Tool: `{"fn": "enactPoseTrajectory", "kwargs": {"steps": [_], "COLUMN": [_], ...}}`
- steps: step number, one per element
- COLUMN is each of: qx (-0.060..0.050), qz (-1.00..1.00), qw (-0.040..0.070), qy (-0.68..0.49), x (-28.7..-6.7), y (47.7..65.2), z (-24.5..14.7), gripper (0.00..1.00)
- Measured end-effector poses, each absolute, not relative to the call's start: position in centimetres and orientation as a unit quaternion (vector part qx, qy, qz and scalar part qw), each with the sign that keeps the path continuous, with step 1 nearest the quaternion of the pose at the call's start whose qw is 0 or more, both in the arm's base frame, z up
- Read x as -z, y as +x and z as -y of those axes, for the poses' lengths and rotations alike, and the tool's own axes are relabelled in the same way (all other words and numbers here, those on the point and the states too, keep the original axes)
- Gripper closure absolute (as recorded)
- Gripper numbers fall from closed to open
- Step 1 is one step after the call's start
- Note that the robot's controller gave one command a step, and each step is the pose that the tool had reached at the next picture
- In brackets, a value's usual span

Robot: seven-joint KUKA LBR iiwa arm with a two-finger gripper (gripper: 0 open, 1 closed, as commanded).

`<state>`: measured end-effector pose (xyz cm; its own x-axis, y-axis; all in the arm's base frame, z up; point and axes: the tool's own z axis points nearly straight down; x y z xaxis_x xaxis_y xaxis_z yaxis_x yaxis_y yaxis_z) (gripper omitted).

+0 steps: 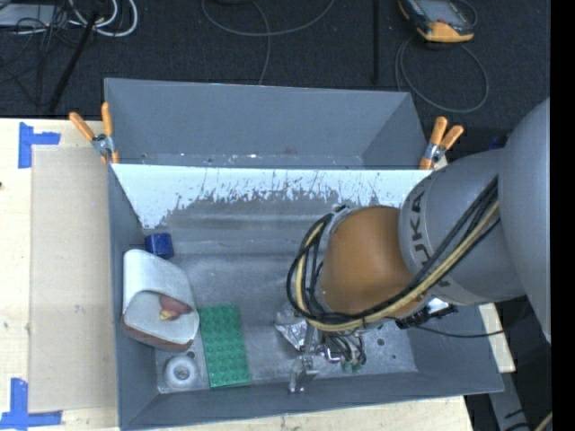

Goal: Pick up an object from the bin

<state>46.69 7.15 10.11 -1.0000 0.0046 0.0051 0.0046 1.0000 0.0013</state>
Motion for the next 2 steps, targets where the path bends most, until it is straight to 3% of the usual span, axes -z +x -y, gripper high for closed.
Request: {"fn": "enactPoseTrajectory", "kwargs": {"steps": [1, 2], "qx": [0.002, 0.0], "qz": [1.0, 0.999], "qw": [0.002, 0.004], "qy": [0.028, -0.046], "x": [-7.1, -7.2], "y": [50.1, 51.5], "z": [-4.1, -5.1], "gripper": [0.0, 0.0]}}
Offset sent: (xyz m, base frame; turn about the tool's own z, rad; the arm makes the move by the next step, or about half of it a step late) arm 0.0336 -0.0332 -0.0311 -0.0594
